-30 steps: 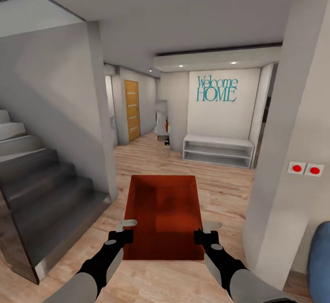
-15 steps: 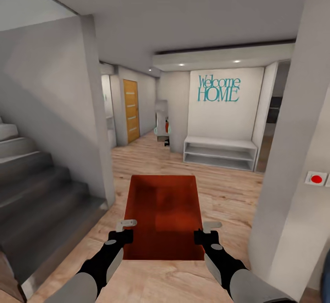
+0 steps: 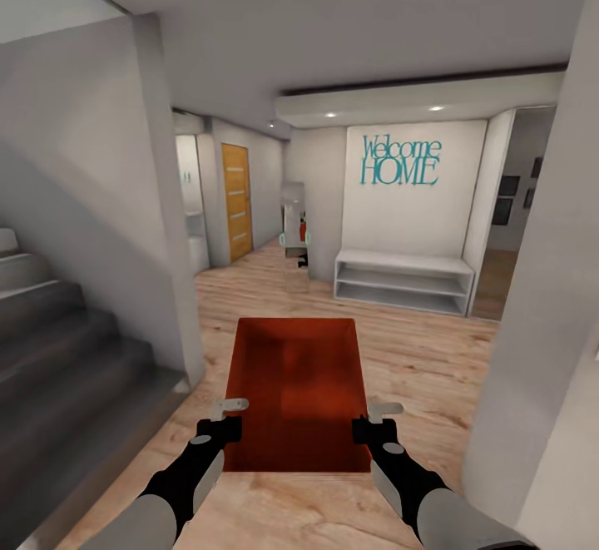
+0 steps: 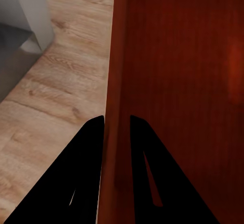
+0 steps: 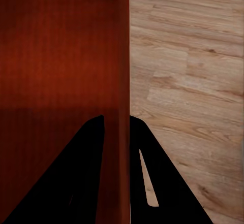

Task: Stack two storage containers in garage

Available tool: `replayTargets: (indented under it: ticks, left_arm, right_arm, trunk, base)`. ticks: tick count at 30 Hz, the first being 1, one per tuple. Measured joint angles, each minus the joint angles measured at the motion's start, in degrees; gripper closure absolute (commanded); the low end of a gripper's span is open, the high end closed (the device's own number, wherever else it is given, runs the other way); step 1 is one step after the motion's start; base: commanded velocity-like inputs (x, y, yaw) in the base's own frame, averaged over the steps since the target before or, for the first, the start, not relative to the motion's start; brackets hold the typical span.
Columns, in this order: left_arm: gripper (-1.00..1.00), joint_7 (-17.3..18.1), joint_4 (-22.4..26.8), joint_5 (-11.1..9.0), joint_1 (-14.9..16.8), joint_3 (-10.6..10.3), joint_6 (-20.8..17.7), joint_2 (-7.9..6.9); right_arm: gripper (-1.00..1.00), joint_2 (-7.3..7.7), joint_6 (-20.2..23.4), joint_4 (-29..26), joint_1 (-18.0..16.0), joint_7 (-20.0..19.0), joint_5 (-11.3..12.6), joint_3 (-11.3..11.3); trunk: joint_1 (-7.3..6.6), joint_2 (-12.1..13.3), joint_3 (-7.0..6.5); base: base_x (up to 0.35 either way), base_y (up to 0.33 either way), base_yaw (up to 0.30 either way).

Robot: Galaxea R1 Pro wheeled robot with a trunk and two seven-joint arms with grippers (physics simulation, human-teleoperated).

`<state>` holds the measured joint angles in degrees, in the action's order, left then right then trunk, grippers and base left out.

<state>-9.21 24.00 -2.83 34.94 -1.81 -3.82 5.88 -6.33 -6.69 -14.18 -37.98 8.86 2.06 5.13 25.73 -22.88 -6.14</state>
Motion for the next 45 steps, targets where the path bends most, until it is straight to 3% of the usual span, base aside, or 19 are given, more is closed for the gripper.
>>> replayTargets:
  ticks: [45]
  left_arm:
    - [1.0, -0.03, -0.01, -0.07, 0.0, -0.05, 0.01, 0.0]
  right_arm:
    - [1.0, 0.01, 0.03, -0.01, 0.0, -0.01, -0.03, 0.0]
  trunk:
    - [0.0, 0.0, 0.0]
  base:
    - [0.323, 0.0, 0.0]
